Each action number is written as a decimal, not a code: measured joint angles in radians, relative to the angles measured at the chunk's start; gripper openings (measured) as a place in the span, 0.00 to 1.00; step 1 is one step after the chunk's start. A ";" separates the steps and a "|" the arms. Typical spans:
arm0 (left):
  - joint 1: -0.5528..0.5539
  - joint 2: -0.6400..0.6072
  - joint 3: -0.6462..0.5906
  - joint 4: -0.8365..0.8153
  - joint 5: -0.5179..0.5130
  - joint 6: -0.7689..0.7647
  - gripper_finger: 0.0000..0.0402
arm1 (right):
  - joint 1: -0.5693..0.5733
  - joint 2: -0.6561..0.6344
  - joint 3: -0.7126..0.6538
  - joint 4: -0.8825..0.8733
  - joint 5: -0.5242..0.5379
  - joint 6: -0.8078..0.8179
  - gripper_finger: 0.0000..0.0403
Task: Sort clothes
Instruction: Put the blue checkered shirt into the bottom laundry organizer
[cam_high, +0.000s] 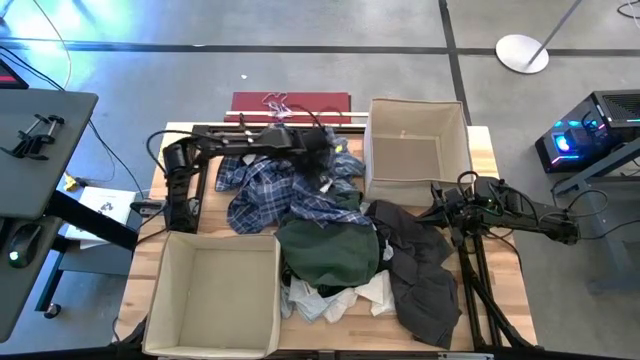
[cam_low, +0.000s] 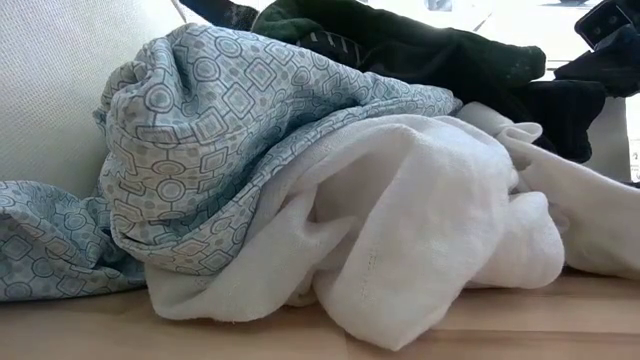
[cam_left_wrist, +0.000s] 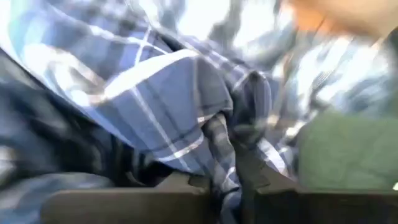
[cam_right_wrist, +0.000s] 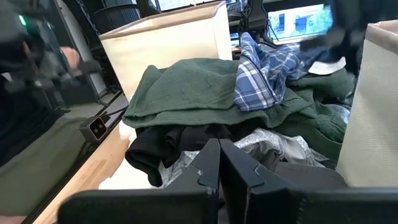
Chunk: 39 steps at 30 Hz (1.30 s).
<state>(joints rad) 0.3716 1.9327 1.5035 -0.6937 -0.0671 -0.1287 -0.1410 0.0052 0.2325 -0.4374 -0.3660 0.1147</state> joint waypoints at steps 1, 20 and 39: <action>0.002 -0.023 0.016 -0.001 -0.005 0.011 0.05 | 0.000 0.000 0.000 0.000 0.000 0.000 0.00; -0.219 -0.620 0.241 0.400 -0.340 0.642 0.00 | 0.000 0.000 0.000 -0.001 0.005 0.000 0.00; -0.467 -0.722 0.587 0.705 0.361 -0.024 0.00 | 0.000 0.000 0.000 -0.001 0.005 0.000 0.00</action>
<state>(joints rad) -0.0949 1.2108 2.0905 0.0111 0.2935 -0.1530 -0.1410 0.0055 0.2329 -0.4381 -0.3611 0.1146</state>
